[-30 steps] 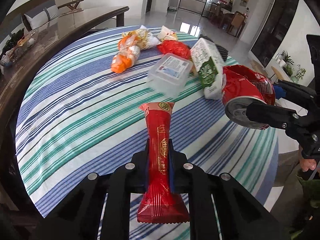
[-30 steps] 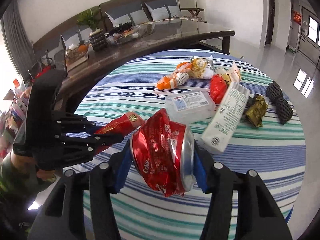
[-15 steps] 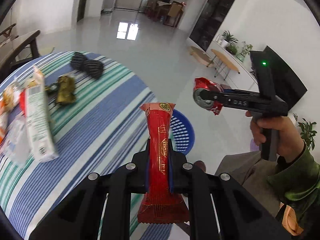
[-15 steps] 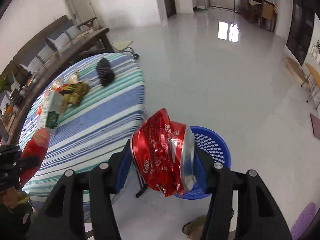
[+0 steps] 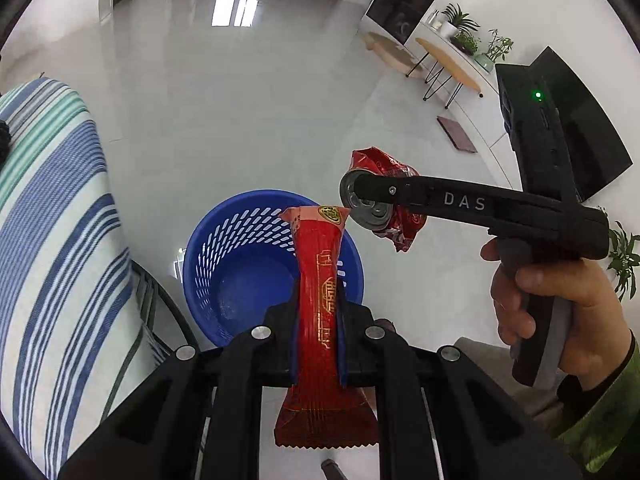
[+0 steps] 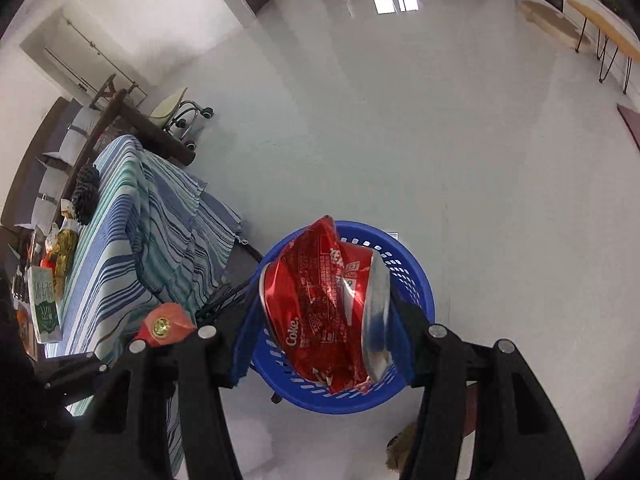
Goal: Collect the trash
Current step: 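Carry both items to the blue wastebasket and open both tools to drop them, then grasp the green-and-white milk carton with the right tool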
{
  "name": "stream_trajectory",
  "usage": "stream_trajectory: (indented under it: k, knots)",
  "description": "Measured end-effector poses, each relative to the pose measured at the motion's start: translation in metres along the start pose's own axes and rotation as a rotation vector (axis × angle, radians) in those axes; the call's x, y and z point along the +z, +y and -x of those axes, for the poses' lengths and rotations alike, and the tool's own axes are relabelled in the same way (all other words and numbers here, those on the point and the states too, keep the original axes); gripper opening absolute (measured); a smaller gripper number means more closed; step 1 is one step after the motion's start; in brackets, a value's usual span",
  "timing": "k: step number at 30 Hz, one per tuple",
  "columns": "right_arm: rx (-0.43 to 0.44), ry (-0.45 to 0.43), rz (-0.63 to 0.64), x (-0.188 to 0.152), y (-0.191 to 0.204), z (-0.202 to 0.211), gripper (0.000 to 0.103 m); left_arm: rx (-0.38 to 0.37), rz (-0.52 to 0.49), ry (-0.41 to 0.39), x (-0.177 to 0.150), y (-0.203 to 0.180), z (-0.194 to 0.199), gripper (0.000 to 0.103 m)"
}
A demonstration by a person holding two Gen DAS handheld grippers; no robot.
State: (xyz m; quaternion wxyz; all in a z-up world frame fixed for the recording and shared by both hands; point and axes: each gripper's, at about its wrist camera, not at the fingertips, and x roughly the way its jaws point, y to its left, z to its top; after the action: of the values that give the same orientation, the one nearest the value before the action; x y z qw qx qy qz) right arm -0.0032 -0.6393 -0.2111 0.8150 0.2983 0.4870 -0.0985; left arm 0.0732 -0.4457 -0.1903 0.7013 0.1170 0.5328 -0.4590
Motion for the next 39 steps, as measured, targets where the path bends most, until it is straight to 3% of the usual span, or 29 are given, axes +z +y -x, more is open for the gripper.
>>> stream_trajectory:
  k: [2,3,4,5,9,13,17,20,26,29,34,39]
  knots:
    - [0.018,0.000,-0.020,0.002,-0.009,-0.004,0.058,0.012,-0.002,-0.006,0.005,-0.004,-0.010,0.014]
    - [0.023,-0.009,-0.032,0.003,-0.013,-0.005,0.062,0.026,-0.004,-0.017,0.006,-0.005,-0.011,0.025]
    - [0.025,-0.018,-0.040,0.003,-0.014,-0.004,0.072,0.035,-0.005,-0.023,0.008,-0.006,-0.013,0.047]
    - [0.028,-0.029,-0.049,0.004,-0.017,-0.001,0.073,0.043,-0.003,-0.037,0.010,-0.007,-0.011,0.055]
    - [0.018,-0.111,-0.035,0.009,-0.016,0.023,0.076,0.054,-0.004,-0.126,0.009,-0.004,0.014,0.079]
    - [-0.008,-0.249,0.045,0.004,0.012,0.058,0.083,0.083,-0.012,-0.274,-0.001,-0.008,0.061,0.097]
    - [-0.041,-0.422,0.156,-0.013,0.053,0.096,0.097,0.138,-0.024,-0.370,-0.035,-0.009,0.110,0.098]
    - [-0.074,-0.485,0.239,-0.030,0.089,0.103,0.098,0.163,-0.024,-0.413,-0.070,-0.002,0.136,0.098]
    - [-0.041,-0.405,0.424,-0.081,0.172,0.070,0.098,0.233,0.011,-0.342,-0.151,0.037,0.169,0.098]
    - [-0.051,-0.334,0.517,-0.110,0.217,0.048,0.098,0.307,0.049,-0.310,-0.183,0.063,0.184,0.098]
    - [0.012,-0.256,0.574,-0.147,0.267,0.024,0.098,0.386,0.171,-0.306,-0.213,0.122,0.210,0.098]
    - [0.010,-0.250,0.576,-0.155,0.296,0.017,0.098,0.449,0.260,-0.328,-0.232,0.167,0.238,0.098]
